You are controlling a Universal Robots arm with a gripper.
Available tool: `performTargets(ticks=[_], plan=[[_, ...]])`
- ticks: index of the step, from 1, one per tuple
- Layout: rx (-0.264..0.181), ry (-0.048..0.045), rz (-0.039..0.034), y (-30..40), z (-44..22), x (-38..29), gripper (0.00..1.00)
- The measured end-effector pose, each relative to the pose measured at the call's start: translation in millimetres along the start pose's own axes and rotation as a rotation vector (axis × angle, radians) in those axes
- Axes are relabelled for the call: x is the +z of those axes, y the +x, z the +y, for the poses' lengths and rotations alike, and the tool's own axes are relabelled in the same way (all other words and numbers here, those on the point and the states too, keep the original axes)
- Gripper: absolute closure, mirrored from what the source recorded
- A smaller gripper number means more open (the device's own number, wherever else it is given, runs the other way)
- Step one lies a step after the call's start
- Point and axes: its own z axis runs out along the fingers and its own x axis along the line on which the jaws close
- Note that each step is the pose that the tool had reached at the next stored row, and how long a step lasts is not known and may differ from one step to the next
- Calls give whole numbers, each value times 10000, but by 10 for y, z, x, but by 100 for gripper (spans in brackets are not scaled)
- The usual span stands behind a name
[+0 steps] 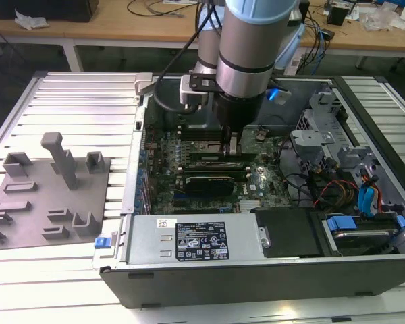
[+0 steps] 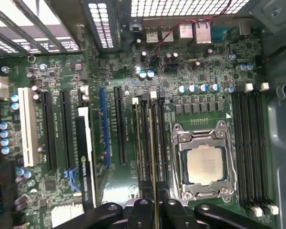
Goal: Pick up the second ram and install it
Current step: 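Insert the second ram into the second slot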
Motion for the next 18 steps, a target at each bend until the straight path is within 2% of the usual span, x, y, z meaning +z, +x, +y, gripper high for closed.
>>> performTargets(ticks=[3,6,7,10,14,18], plan=[[0,0,1,-41,49,125,86],[0,0,2,-96,56,196,86],[1,2,17,-99,62,210,86],[1,15,180,-95,77,262,86],[-15,16,194,-119,80,334,86],[-63,12,200,-134,102,353,86]])
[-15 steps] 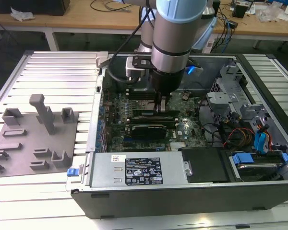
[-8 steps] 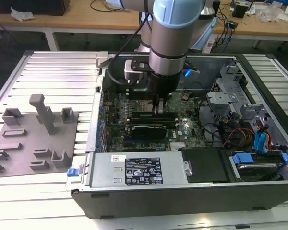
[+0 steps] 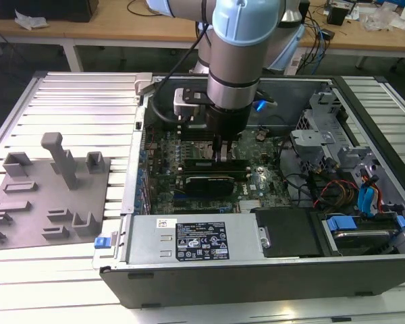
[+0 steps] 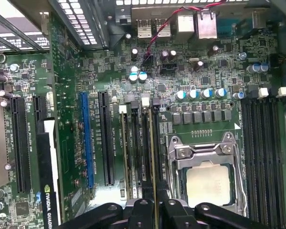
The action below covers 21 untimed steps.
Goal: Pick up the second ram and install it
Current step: 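Insert the second ram into the second slot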
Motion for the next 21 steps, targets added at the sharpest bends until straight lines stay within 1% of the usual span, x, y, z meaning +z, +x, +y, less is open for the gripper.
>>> performTargets(ticks=[14,21], plan=[[-133,-7,16,3,2,59,86],[-216,-9,14,2,-6,58,86]])
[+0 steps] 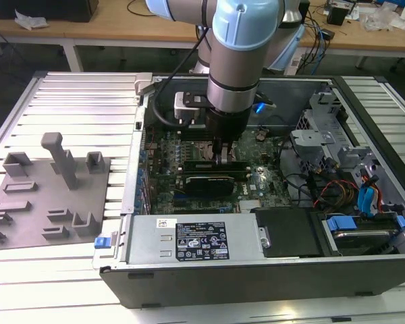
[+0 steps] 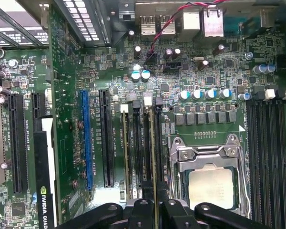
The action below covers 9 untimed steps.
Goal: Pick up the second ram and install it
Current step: 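Insert the second ram into the second slot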
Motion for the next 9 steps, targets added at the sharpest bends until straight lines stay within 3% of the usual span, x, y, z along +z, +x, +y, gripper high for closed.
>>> performTargets(ticks=[5,6,9], plan=[[-87,-8,-11,0,0,3,86],[-88,-11,-110,0,0,30,86],[-89,-9,-123,-1,-1,34,85]])
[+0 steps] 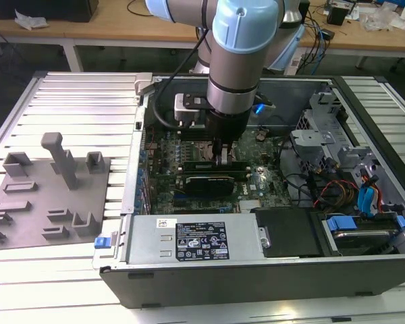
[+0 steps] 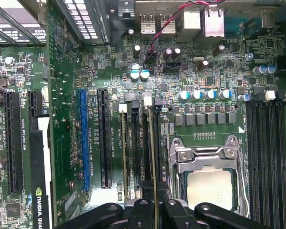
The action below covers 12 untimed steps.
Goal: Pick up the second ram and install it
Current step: 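Insert the second ram into the second slot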
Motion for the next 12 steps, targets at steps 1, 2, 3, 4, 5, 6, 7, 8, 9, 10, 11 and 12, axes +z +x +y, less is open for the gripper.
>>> performTargets(ticks=[1,2,3,4,5,6,7,8,9,10,11,12], plan=[[1,-1,7,1,0,-1,85],[1,-2,9,1,0,-1,79],[1,-2,11,2,1,-2,79],[1,-2,11,2,1,-2,79],[1,-3,11,2,1,-2,79],[1,-3,12,2,1,-2,79],[0,-3,12,2,1,-4,79],[0,-3,15,-1,1,-49,79],[0,-2,29,-5,2,-115,79],[2,2,97,-14,5,-235,79],[4,11,298,-30,6,-337,79],[6,15,384,-38,8,-390,79]])
